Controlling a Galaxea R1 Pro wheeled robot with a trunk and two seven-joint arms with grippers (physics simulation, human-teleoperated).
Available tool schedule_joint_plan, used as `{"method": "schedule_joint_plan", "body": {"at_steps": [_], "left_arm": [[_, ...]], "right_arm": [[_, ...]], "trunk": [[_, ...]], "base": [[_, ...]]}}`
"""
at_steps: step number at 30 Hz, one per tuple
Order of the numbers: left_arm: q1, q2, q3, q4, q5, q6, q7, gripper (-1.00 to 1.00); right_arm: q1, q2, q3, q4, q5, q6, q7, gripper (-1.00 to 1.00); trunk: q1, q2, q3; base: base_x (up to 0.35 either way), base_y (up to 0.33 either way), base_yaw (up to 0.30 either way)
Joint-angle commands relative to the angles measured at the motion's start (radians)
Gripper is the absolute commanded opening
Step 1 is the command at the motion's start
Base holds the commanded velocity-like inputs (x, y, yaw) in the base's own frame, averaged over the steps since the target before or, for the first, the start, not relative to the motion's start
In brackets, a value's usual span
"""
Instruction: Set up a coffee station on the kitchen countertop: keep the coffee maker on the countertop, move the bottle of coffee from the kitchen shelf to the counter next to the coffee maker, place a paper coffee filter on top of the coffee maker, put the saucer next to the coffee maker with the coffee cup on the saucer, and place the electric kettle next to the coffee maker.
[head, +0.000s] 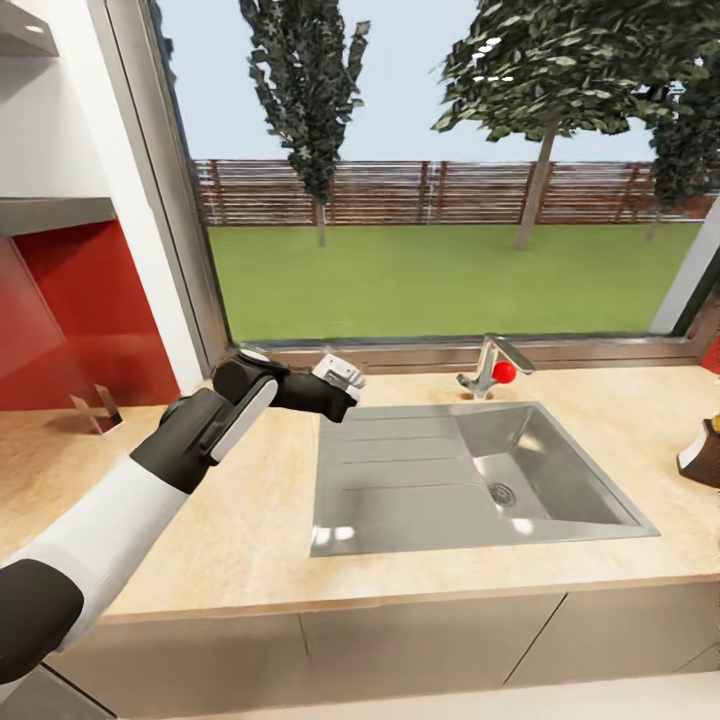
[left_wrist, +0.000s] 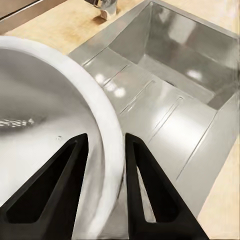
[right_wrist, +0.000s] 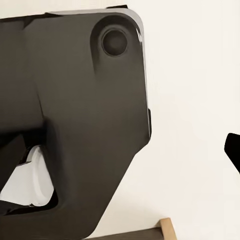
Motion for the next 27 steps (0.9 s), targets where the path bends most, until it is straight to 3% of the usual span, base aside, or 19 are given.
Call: {"method": "schedule_joint_plan", "body": {"at_steps": [1, 6, 11, 14, 18, 22, 23, 24, 25, 27], "left_arm": [[0.012, 0.0, -0.001, -0.001, -0.004, -0.001, -0.003, -1.0], [0.07, -0.004, 0.002, -0.011, -0.005, -0.009, 0.006, -1.0], [0.134, 0.002, 0.012, -0.044, -0.005, -0.046, 0.084, -1.0], [0.228, 0.002, 0.007, -0.111, -0.004, -0.102, 0.12, -1.0], [0.337, 0.002, -0.01, -0.198, -0.002, -0.128, 0.122, -1.0], [0.388, 0.004, -0.03, -0.219, -0.001, -0.147, 0.115, -1.0], [0.402, 0.006, -0.032, -0.22, -0.001, -0.172, 0.114, -1.0], [0.426, 0.01, -0.034, -0.221, -0.001, -0.228, 0.109, -1.0], [0.46, 0.022, -0.036, -0.222, -0.002, -0.313, 0.066, -1.0], [0.475, 0.033, -0.038, -0.221, -0.009, -0.345, 0.013, -1.0]], "right_arm": [[-0.001, 0.0, -0.005, 0.001, -0.006, -0.005, -0.001, 1.0], [-0.001, 0.0, -0.004, 0.001, -0.006, -0.005, -0.001, 1.0], [-0.001, 0.0, -0.004, 0.001, -0.006, -0.005, -0.001, 1.0], [-0.001, 0.0, -0.005, 0.001, -0.006, -0.005, -0.001, 1.0], [-0.001, 0.002, -0.005, 0.0, -0.006, -0.005, -0.002, 1.0], [-0.001, 0.002, -0.005, 0.0, -0.006, -0.005, -0.002, 1.0], [-0.001, 0.002, -0.005, 0.0, -0.006, -0.005, -0.002, 1.0], [-0.001, 0.002, -0.005, 0.0, -0.006, -0.005, -0.002, 1.0], [-0.001, 0.003, -0.005, -0.001, -0.007, -0.006, -0.002, 1.0], [-0.001, 0.003, -0.005, -0.001, -0.006, -0.006, -0.002, 1.0]], "trunk": [[0.001, -0.002, 0.0], [0.001, -0.002, 0.007], [0.001, -0.002, 0.015], [0.001, -0.002, 0.02], [0.001, -0.002, 0.026], [0.001, -0.002, 0.032], [0.001, -0.002, 0.034], [0.001, -0.002, 0.035], [0.001, -0.002, 0.037], [0.001, -0.002, 0.04]], "base": [[-0.001, -0.001, -0.066], [0.0, 0.0, -0.066], [0.0, 0.0, -0.066], [0.0, 0.0, -0.065], [0.0, 0.0, -0.062], [0.0, 0.0, -0.019], [0.0, 0.0, -0.005], [0.0, 0.0, -0.003], [0.0, 0.0, -0.001], [0.0, 0.0, 0.0]]}}
